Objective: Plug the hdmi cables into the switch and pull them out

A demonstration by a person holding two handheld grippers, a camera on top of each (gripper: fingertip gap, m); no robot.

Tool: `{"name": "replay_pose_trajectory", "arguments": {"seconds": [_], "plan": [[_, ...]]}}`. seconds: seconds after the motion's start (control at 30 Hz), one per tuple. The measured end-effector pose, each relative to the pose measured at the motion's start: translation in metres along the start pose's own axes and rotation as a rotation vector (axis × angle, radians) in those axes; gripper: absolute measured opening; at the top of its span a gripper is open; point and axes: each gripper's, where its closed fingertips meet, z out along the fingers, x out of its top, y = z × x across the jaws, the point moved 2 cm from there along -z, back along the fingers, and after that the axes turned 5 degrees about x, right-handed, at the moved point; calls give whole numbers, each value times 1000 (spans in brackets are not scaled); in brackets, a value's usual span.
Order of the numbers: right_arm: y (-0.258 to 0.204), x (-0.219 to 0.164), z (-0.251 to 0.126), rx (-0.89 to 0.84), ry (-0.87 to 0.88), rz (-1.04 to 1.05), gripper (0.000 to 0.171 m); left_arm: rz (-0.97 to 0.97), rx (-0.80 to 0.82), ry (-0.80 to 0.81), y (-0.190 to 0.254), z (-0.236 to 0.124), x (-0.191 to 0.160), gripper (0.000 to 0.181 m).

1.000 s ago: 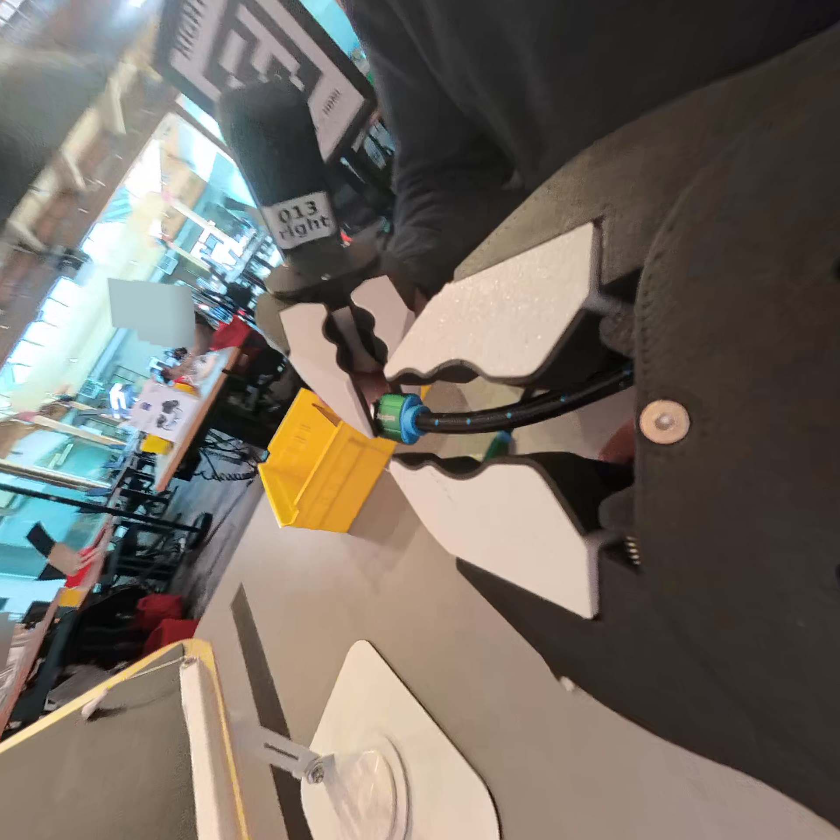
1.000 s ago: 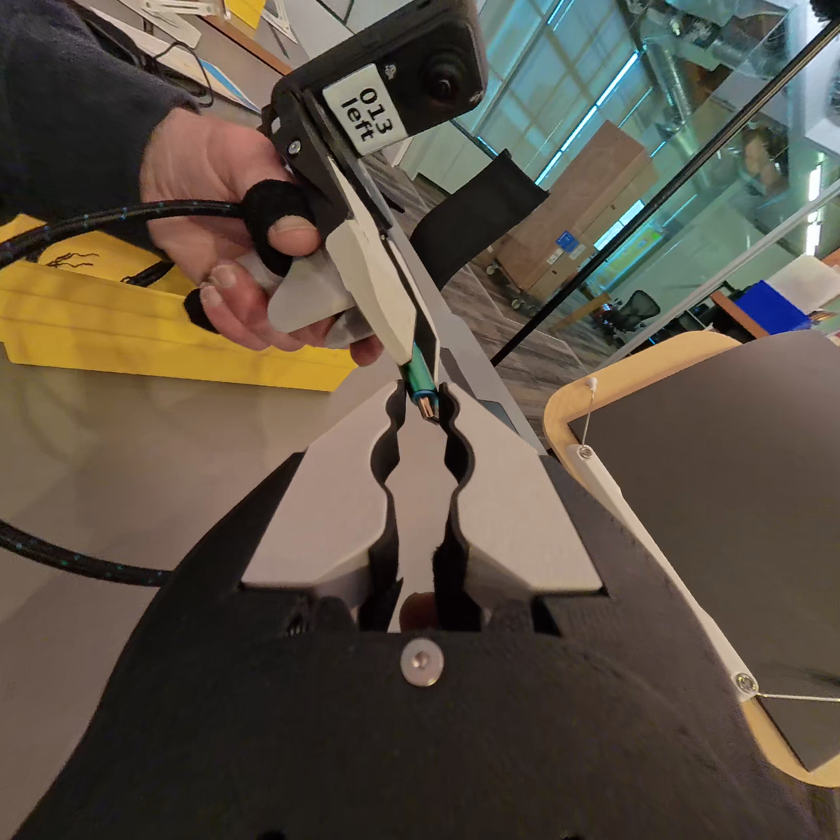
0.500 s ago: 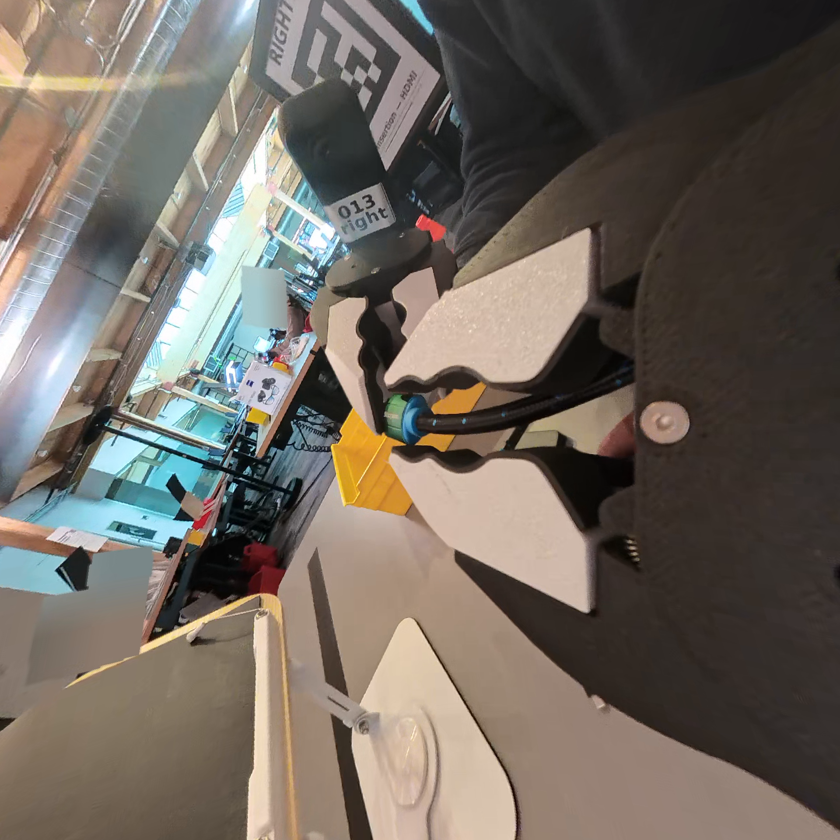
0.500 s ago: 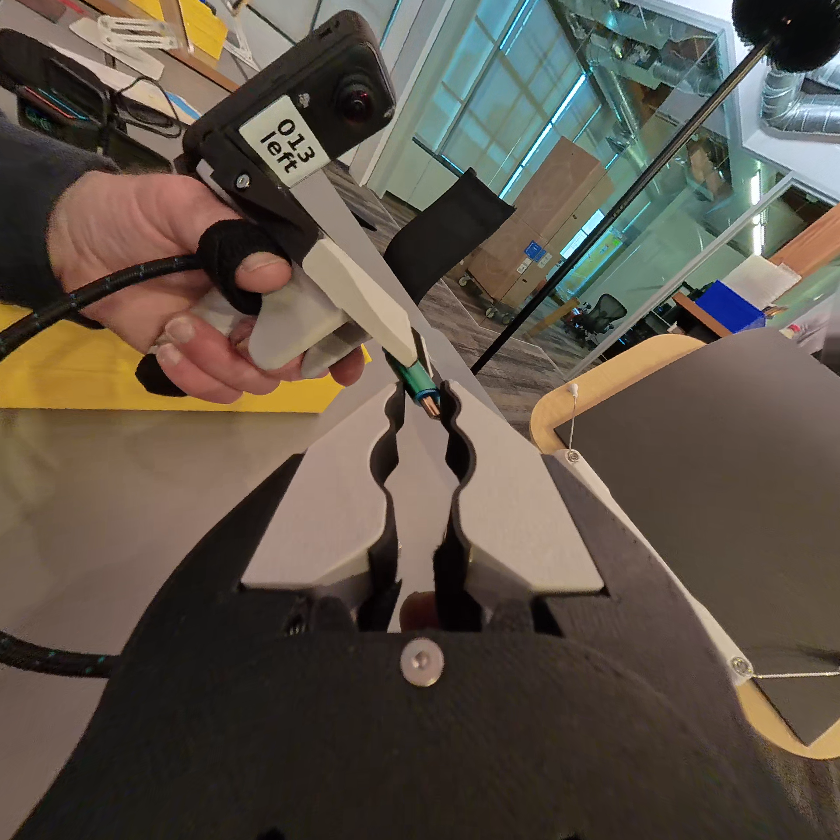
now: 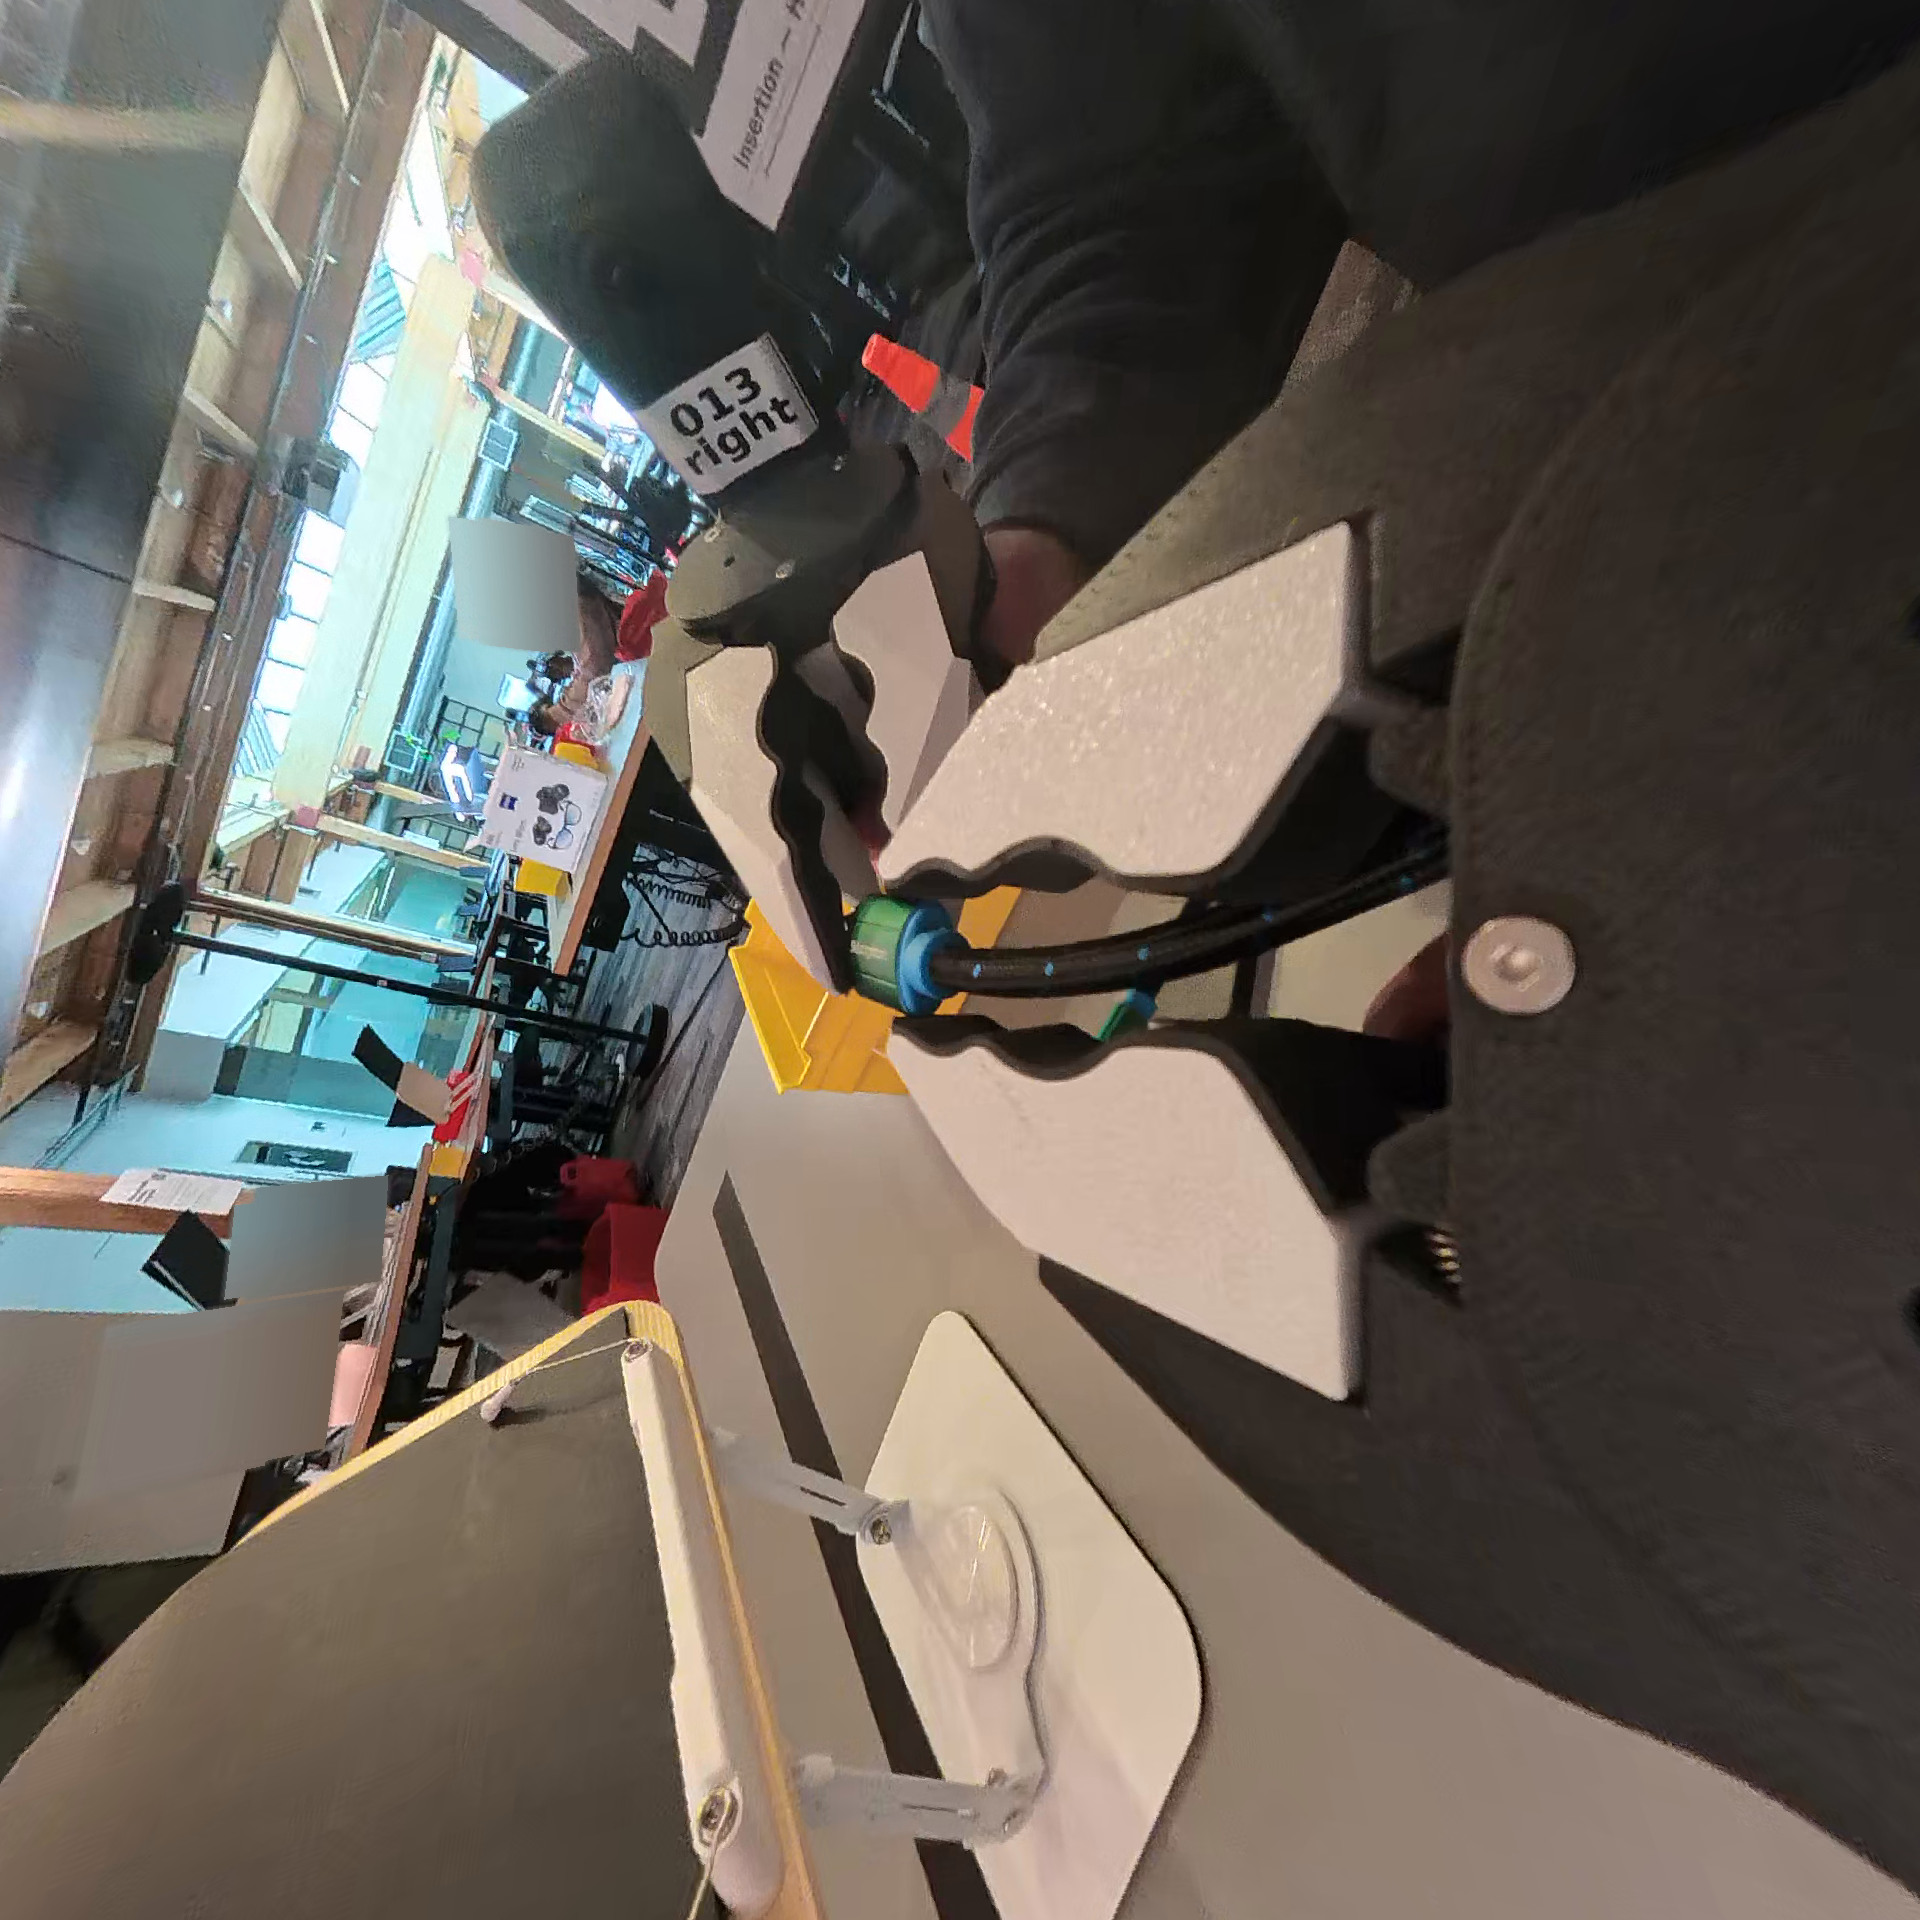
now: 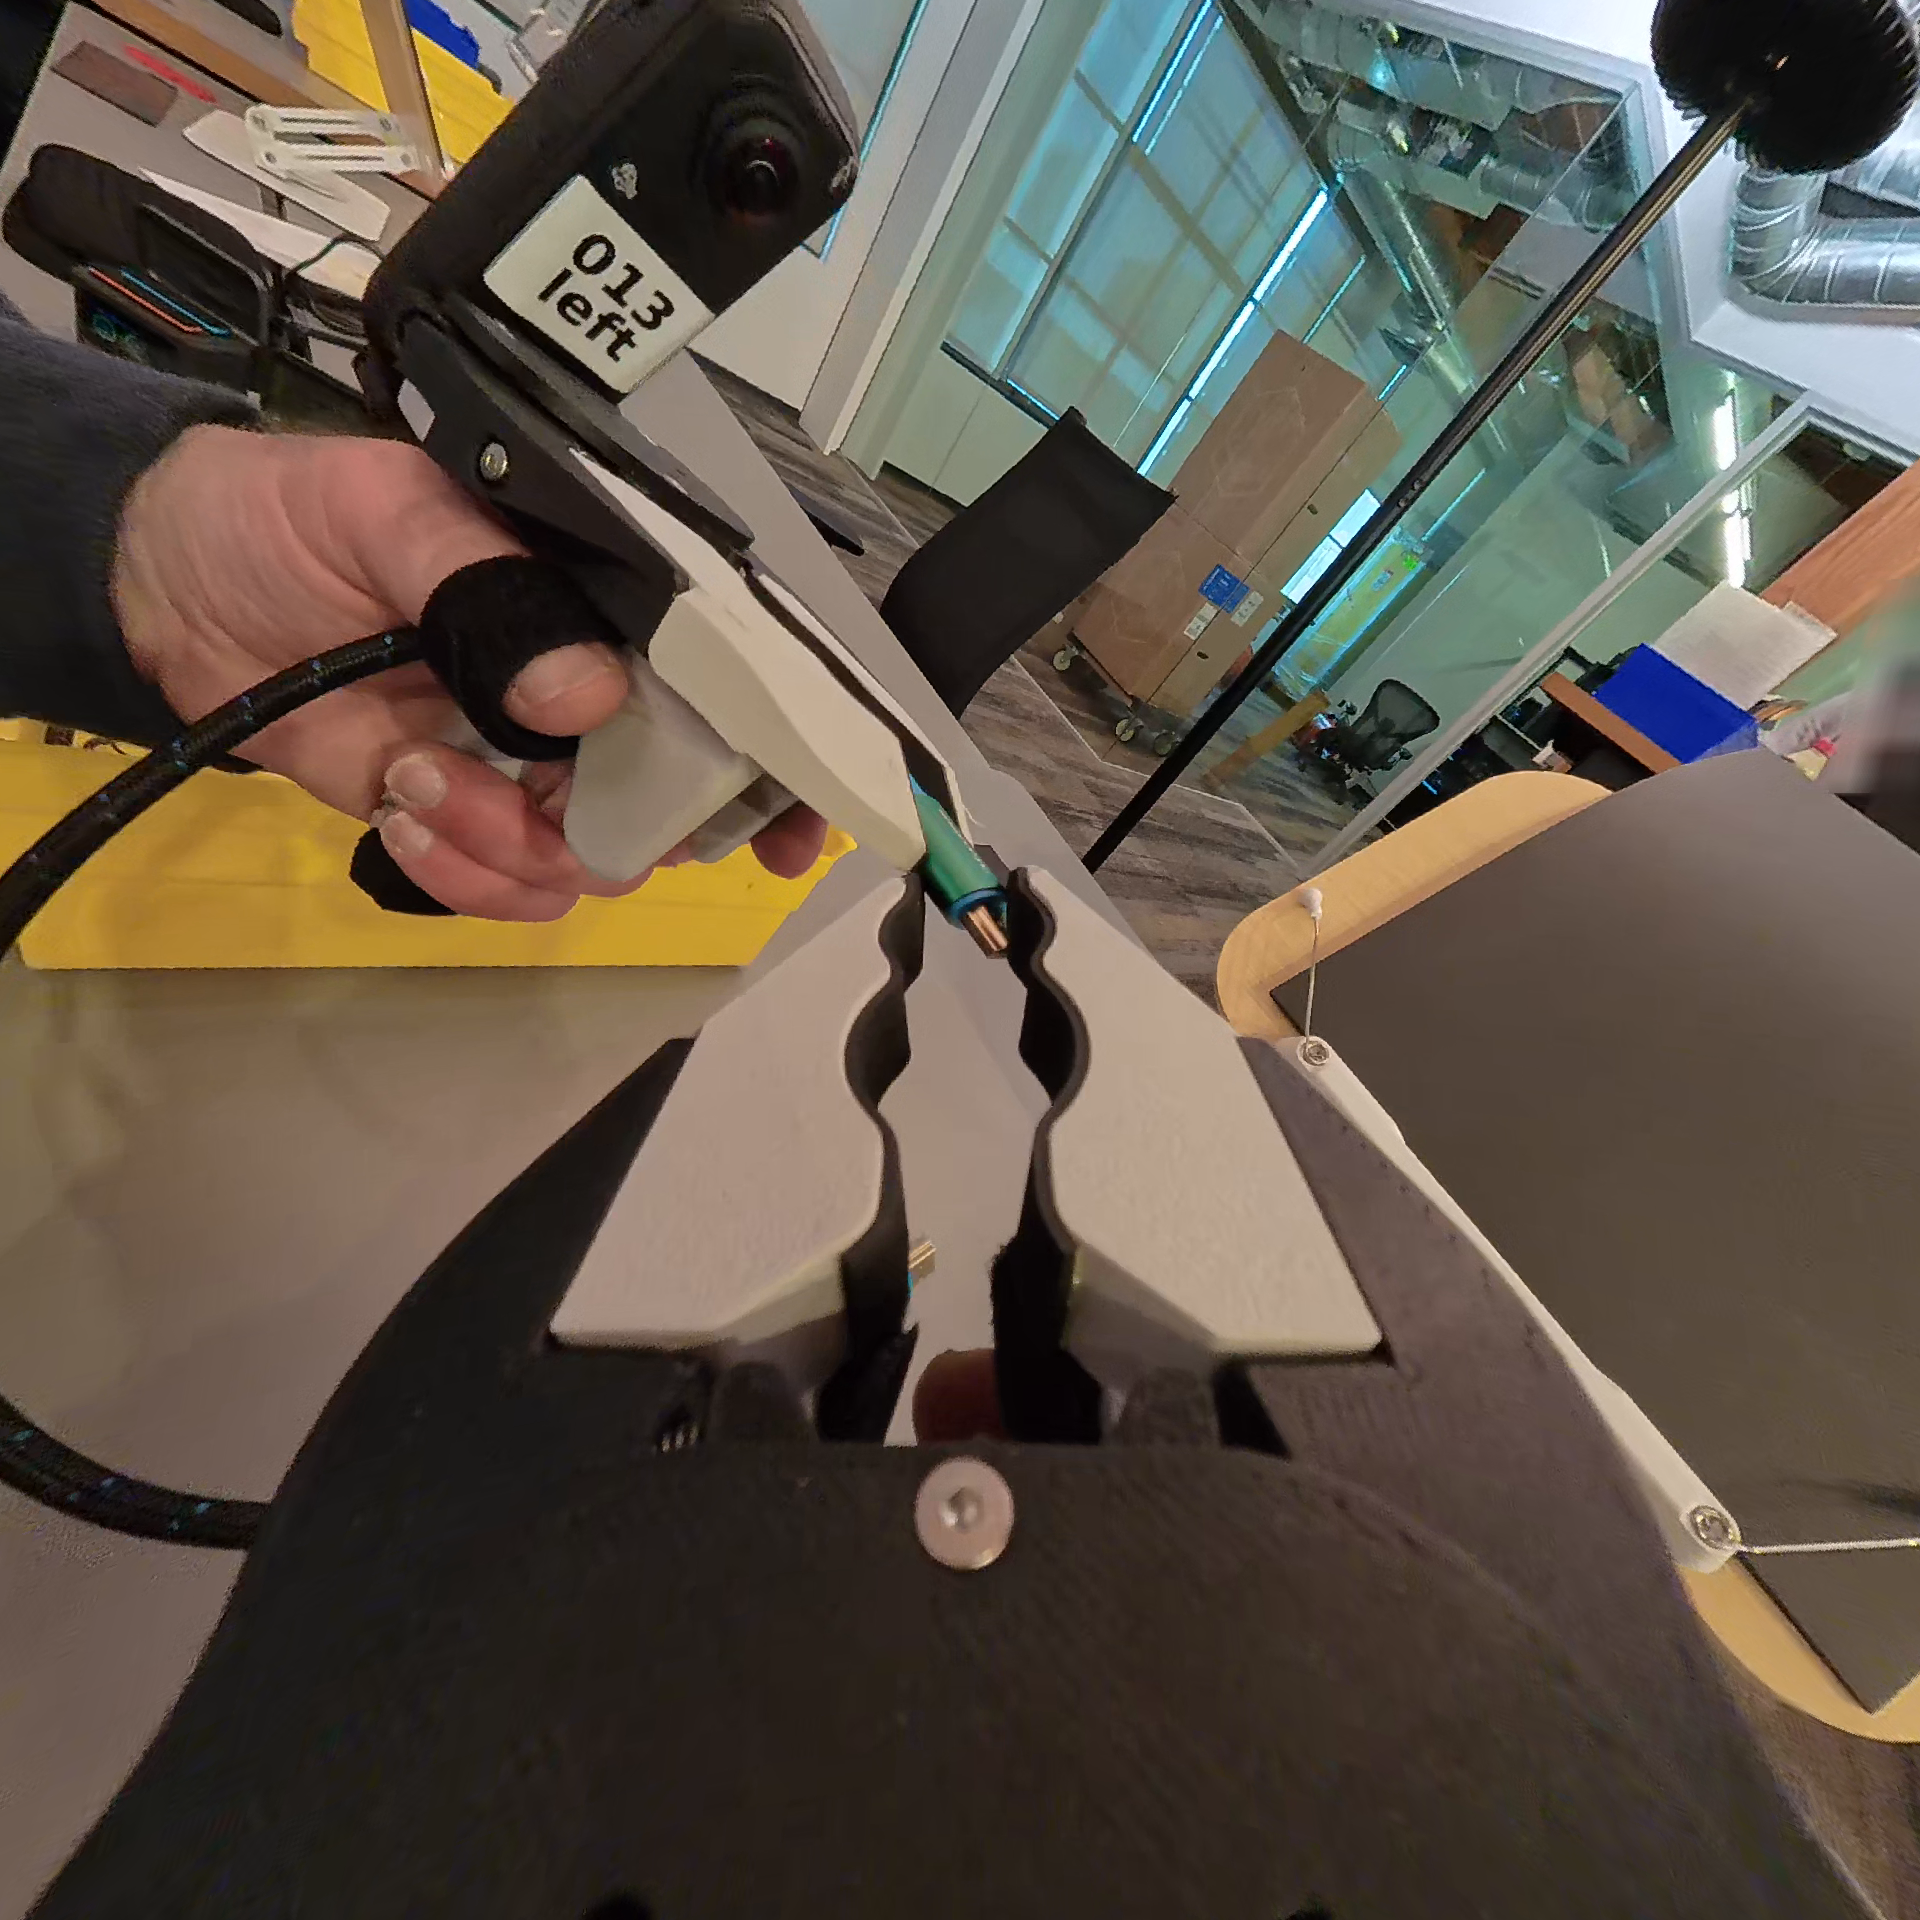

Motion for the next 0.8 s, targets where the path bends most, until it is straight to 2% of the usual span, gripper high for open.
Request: {"name": "replay_pose_trajectory", "arguments": {"seconds": [0.17, 0.27, 0.47, 0.8], "plan": [[3, -3, -2, 65, -8, 9, 15, -18, 4, -14, -1, 2, -1, 20], [13, -5, -13, 88, -13, 16, 24, -6, 24, -22, -3, 2, 1, 20], [33, -18, -37, 98, -37, 78, 24, 43, 64, -54, -9, -7, 3, 20], [18, -50, -49, 168, -126, 131, 28, 78, 147, -110, -10, -25, -20, 20]]}}
